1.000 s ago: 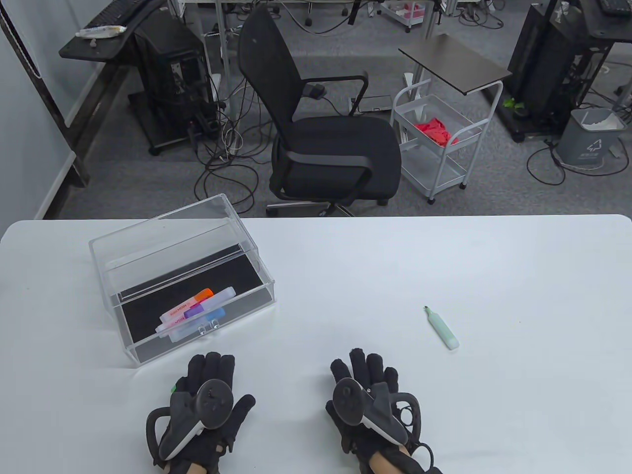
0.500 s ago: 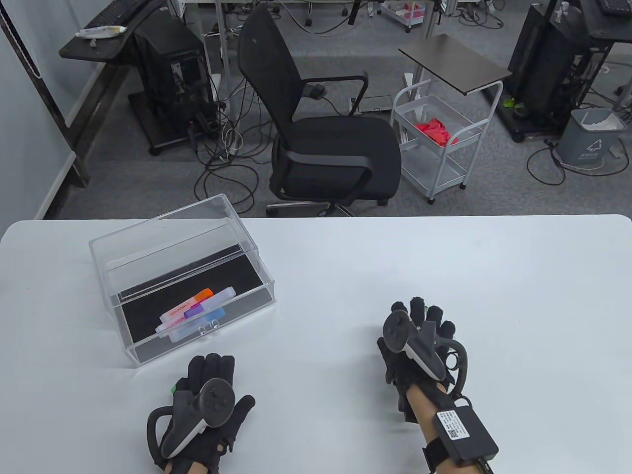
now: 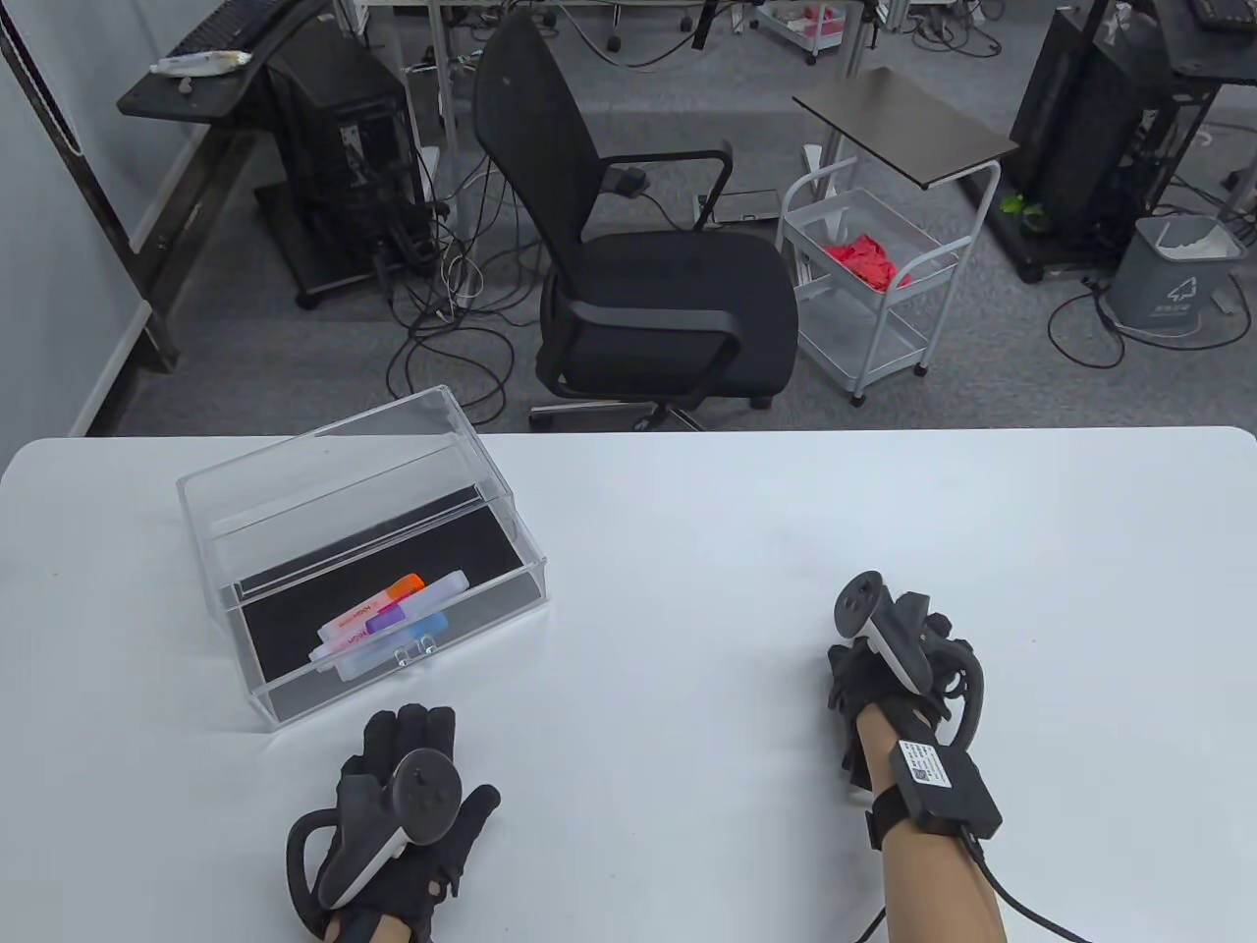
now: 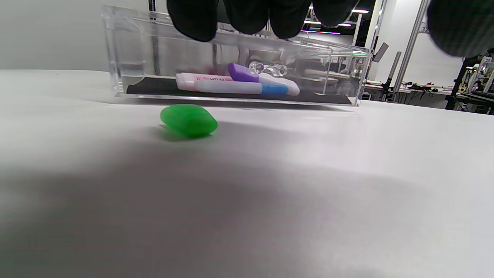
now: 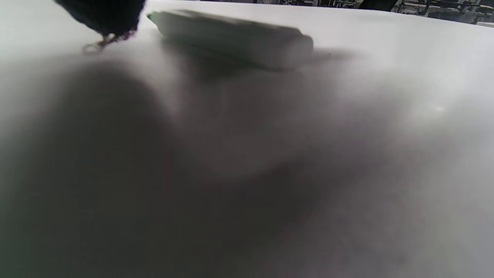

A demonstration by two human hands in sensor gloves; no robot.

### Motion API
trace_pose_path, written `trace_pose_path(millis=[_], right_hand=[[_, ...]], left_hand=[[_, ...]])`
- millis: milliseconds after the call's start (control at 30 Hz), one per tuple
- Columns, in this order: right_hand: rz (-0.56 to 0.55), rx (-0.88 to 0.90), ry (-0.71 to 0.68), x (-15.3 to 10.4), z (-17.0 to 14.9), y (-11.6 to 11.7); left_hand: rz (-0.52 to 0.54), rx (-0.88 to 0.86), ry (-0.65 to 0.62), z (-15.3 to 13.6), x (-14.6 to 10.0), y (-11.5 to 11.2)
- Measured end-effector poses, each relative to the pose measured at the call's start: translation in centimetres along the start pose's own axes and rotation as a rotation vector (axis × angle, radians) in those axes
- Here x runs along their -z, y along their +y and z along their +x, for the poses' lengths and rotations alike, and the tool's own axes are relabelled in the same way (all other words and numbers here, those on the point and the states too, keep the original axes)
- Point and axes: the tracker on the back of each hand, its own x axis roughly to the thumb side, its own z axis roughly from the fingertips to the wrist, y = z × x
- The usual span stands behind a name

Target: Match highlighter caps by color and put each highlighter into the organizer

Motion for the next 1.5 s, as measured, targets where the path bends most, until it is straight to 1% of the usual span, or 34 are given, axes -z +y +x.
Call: trace_pose_path(millis=[100,133,200,367,500,567,633,700,800,867,1000,1167,1333,1433,1500], right_hand=[[0.016,0.012,0.033,0.8,-0.7,0.6],[0.020,0.056,0.035,0.9,-0.8,0.6],[0.001,0.080,0.044,1.1,-0.9,0.6],[-0.055,0.058,0.045,1.0,-0.8,0.4],[-0.071,0.004,0.026,0.9,-0.5,0.2],[-0.051,-0.030,0.008,0.7,-0.3,-0.1],[-0.065,0.002,-0.010,0.3,-0.4,-0.8],[-0.103,0.107,-0.056,-0.5,-0.4,-2.0],[-0.128,0.096,-0.120,-2.0,0.1,-3.4],[-0.134,0.088,-0.166,-3.1,0.4,-3.8],[-0.141,0.044,-0.219,-5.4,1.0,-4.2],[-0.158,0.067,-0.313,-8.9,2.2,-4.2],[-0.209,0.048,-0.403,-12.5,3.4,-4.7],[-0.208,0.067,-0.443,-14.5,4.3,-4.7],[-0.191,0.069,-0.471,-15.8,5.2,-4.3]], left_hand=[[-0.009,-0.002,0.008,-0.2,0.1,-0.1],[-0.014,-0.004,0.011,-0.3,0.2,-0.2],[-0.023,-0.002,0.015,-0.4,0.3,-0.3],[-0.038,-0.002,0.024,-0.5,0.6,-0.6],[-0.044,0.003,0.028,-0.5,0.8,-0.7],[-0.048,0.006,0.024,-0.3,0.9,-0.8],[-0.048,0.007,0.018,-0.2,0.9,-0.8],[-0.051,0.011,0.014,-0.1,1.0,-0.8],[-0.054,0.014,0.008,0.0,1.0,-0.9],[-0.055,0.011,0.003,0.1,1.0,-0.9],[-0.054,0.005,-0.010,0.4,0.8,-1.0],[-0.053,0.002,-0.021,0.5,0.8,-1.1],[-0.058,0.010,-0.033,0.8,0.7,-1.3],[-0.061,0.011,-0.045,1.1,0.8,-1.4],[-0.067,0.019,-0.051,1.3,0.8,-1.5]])
